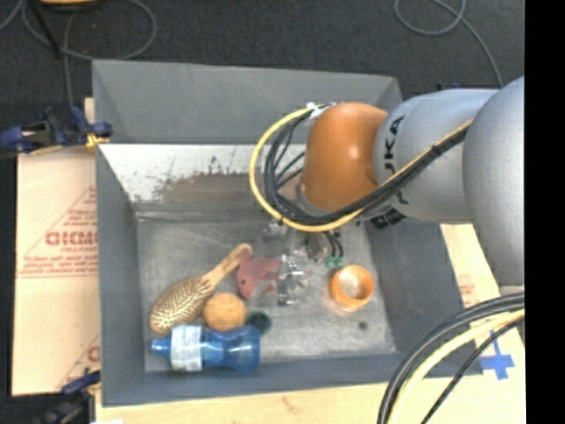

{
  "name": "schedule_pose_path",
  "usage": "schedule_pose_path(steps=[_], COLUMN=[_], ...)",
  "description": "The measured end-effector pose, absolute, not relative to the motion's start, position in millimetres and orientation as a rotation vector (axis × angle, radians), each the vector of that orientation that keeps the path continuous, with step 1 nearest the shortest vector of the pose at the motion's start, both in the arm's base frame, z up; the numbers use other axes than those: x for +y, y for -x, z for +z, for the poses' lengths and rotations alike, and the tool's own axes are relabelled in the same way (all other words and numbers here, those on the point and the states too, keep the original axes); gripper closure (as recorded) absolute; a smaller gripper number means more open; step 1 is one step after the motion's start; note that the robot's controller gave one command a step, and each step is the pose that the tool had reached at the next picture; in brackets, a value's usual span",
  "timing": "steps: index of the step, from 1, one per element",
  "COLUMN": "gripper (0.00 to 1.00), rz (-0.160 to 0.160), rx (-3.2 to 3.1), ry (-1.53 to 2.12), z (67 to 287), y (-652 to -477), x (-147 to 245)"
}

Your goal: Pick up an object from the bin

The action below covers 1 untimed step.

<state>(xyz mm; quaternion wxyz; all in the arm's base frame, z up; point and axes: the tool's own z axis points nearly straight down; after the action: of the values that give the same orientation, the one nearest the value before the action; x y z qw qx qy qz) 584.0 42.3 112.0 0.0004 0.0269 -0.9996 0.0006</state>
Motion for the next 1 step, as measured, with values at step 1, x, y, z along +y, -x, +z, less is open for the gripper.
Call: schedule_pose_path(steps=[1], gripper=[0.00], rz=[-0.002], rx=[-3.144], ry=[-0.091], z=[117.1], y=[-583.7], x=[46.8])
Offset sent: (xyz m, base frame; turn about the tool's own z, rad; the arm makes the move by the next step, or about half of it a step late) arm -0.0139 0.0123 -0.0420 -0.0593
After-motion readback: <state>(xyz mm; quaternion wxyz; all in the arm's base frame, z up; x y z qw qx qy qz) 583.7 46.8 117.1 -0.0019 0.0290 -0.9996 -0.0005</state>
